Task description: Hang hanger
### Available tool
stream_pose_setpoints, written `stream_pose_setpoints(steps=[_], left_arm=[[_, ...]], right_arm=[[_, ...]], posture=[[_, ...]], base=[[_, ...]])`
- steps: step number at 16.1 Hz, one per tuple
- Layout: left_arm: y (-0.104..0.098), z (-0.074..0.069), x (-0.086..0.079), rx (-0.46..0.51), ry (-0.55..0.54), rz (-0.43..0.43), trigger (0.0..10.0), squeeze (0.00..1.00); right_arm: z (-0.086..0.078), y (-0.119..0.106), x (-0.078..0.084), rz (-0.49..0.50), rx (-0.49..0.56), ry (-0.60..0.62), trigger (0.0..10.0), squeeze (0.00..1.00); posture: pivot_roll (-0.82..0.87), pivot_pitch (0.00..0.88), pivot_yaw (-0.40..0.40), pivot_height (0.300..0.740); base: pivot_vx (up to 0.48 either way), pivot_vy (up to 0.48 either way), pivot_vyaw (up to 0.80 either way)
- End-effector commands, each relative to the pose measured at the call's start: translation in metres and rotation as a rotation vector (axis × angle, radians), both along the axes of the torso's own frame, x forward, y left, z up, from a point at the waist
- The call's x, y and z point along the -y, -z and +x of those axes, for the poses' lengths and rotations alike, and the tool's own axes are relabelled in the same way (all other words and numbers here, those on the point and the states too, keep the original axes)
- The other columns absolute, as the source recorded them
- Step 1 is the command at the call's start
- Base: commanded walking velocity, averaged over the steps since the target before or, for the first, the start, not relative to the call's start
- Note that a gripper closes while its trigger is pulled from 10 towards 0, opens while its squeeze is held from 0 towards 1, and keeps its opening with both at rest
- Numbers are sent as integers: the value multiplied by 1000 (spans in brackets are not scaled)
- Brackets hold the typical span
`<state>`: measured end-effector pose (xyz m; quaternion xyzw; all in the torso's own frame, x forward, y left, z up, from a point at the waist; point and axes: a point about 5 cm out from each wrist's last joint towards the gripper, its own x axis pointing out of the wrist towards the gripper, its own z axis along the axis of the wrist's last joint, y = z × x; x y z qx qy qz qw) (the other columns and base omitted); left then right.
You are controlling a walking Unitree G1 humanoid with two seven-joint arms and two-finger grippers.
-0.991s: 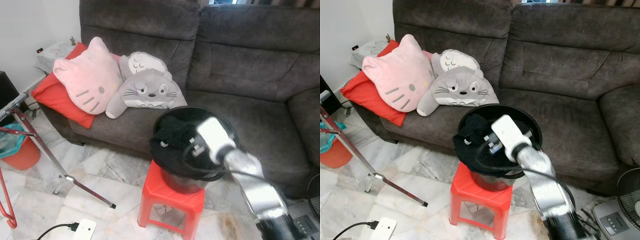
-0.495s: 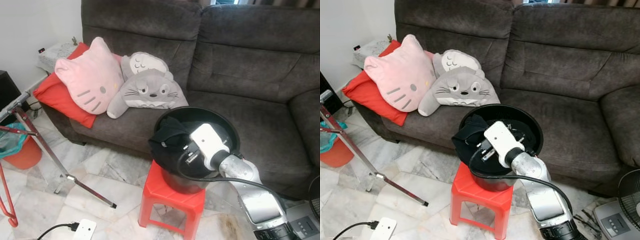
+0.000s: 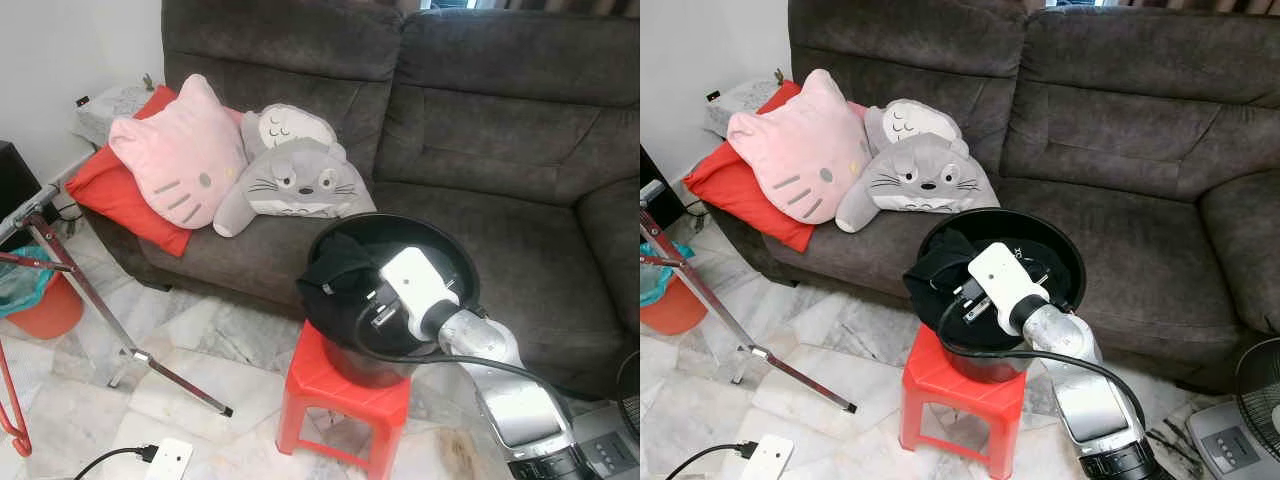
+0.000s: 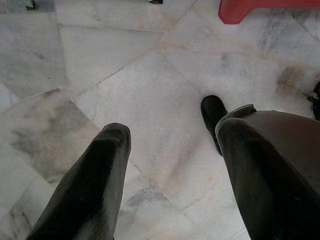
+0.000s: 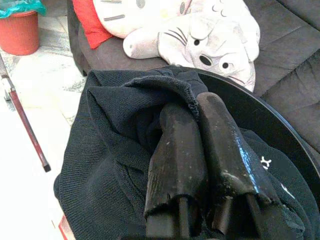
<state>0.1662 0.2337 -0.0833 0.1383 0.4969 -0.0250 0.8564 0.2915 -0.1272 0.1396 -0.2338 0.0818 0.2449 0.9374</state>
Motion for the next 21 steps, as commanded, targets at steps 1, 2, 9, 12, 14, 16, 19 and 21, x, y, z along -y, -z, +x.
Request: stream_pose_setpoints(steps=[1, 2, 9, 12, 14, 16, 19, 21], left_arm=[[1, -3, -1, -15, 7, 7, 10000, 0], [1, -3, -1, -15, 7, 7, 10000, 0], [2, -4, -1, -22, 11, 3, 10000, 0], [2, -4, -1, -23, 12, 3, 10000, 0], [2, -4, -1, -23, 11, 3, 10000, 0], [2, -4, -1, -22, 11, 3, 10000, 0], [1, -4, -1, -22, 11, 3, 10000, 0], [1, -3, -1, -21, 11, 3, 10000, 0]], right_arm=[[-2, -4, -1, 3, 9, -7, 0, 0], [-2, -4, -1, 3, 9, -7, 0, 0], [2, 23, -4, -70, -103, 53, 10000, 1000], [3, 25, -4, -77, -105, 62, 10000, 522], [5, 24, -4, -76, -94, 74, 10000, 0], [5, 24, -4, -74, -93, 77, 10000, 0], [7, 25, -3, -76, -88, 88, 10000, 0], [11, 22, -4, -52, -72, 97, 10000, 1000]], posture=[[-137, 0, 18, 740], [-137, 0, 18, 740], [-130, 0, 16, 740], [-130, 0, 16, 740], [-129, 0, 16, 740], [-129, 0, 16, 740], [-129, 0, 16, 740], [-129, 0, 17, 740]], base=[[0, 0, 0], [0, 0, 0], [0, 0, 0], [0, 0, 0], [0, 0, 0], [0, 0, 0], [0, 0, 0], [0, 0, 0]])
